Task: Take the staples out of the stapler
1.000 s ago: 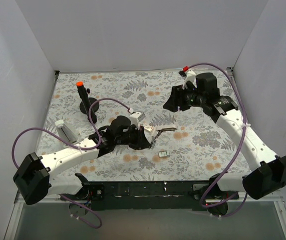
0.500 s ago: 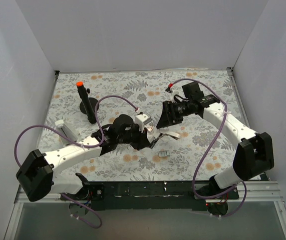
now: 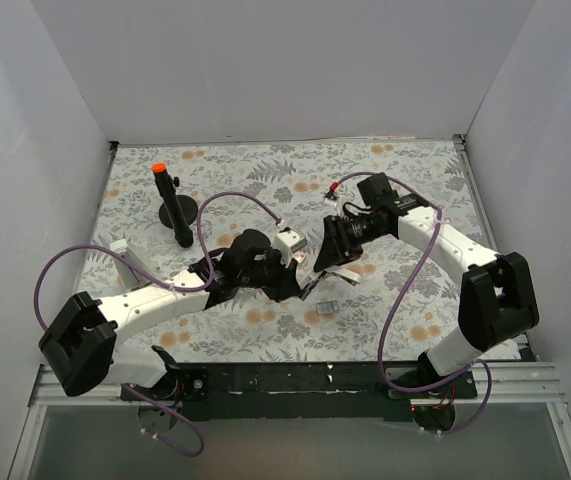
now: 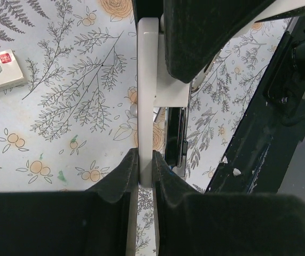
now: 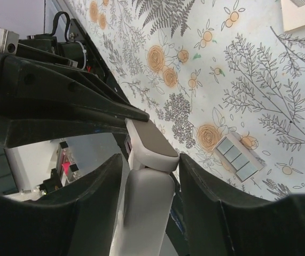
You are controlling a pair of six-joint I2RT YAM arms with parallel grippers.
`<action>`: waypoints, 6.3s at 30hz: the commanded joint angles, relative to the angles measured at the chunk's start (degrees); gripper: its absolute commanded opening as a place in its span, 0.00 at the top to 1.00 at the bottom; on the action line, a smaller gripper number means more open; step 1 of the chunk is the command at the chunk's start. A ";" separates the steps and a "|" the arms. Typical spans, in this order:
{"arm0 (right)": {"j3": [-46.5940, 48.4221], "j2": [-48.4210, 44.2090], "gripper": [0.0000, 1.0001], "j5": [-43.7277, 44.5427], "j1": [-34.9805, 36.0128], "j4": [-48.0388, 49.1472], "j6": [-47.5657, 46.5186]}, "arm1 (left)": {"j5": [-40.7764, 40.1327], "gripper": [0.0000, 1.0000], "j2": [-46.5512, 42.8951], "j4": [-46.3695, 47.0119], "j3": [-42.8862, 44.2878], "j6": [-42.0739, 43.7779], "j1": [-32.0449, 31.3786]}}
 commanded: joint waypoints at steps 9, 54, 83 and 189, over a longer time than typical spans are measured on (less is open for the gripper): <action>-2.85 -0.42 0.99 -5.74 0.19 3.26 0.43 | -1.53 1.00 0.54 3.54 1.41 0.35 0.08; -1.97 0.29 0.99 8.32 -4.29 7.12 -1.59 | -0.21 0.27 -3.50 0.02 5.98 -9.05 2.01; -53.38 -32.32 0.99 37.93 -3.59 97.32 -13.28 | -11.29 0.02 -13.00 4.77 -4.21 -18.28 2.28; -20.42 -37.68 0.40 49.18 10.65 30.77 13.27 | -0.57 1.00 6.25 19.27 10.02 -59.33 6.76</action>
